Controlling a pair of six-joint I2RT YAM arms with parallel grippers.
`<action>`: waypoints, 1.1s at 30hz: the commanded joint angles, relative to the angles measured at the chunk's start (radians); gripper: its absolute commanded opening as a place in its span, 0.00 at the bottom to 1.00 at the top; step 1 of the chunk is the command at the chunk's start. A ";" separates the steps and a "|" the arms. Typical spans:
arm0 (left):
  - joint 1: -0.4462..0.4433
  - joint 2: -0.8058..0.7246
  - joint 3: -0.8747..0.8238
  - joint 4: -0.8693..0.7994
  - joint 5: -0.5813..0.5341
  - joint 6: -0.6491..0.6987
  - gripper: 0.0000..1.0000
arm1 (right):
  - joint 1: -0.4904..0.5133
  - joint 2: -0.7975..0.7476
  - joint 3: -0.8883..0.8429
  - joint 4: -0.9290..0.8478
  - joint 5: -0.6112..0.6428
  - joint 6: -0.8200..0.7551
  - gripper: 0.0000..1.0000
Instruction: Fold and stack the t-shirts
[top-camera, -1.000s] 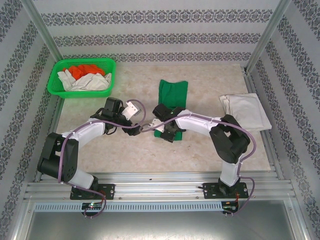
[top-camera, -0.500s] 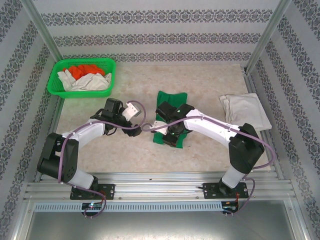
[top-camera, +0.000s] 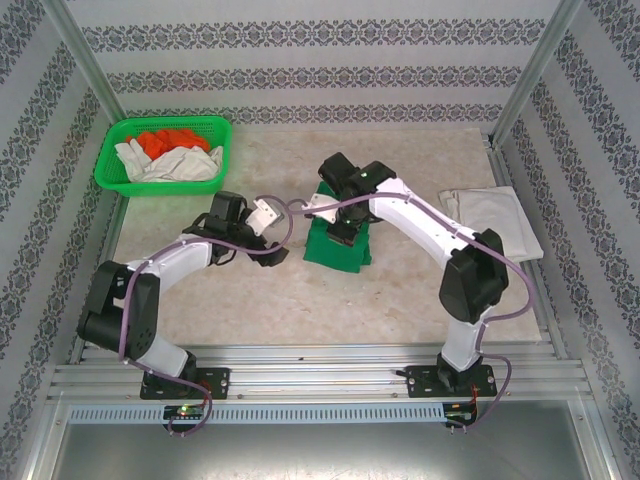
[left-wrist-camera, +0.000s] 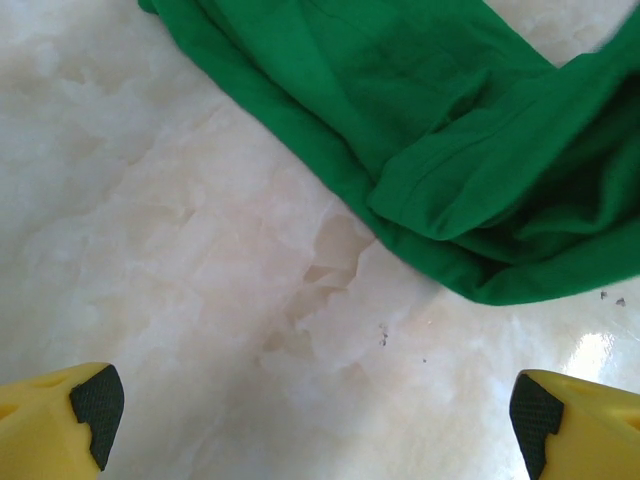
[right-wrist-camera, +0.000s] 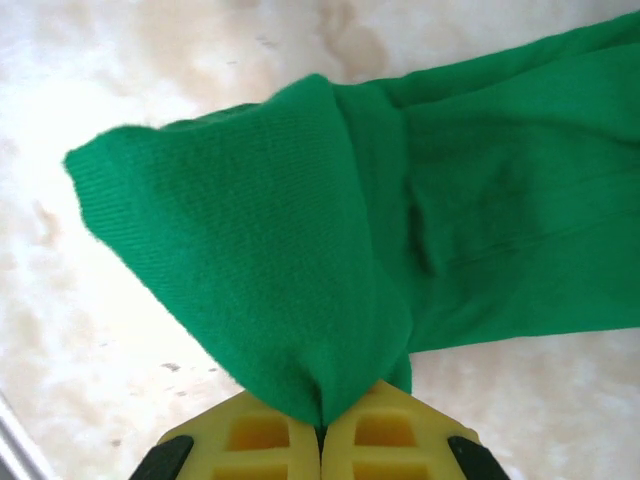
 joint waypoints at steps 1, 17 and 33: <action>0.013 0.028 0.049 0.008 0.033 -0.011 1.00 | -0.023 0.061 0.089 -0.005 0.081 -0.061 0.00; 0.009 0.321 0.347 0.143 -0.077 -0.826 1.00 | -0.067 0.061 0.052 0.091 0.029 -0.042 0.00; -0.100 0.643 0.753 -0.166 -0.029 -0.932 0.60 | -0.073 0.016 -0.023 0.108 0.011 0.001 0.00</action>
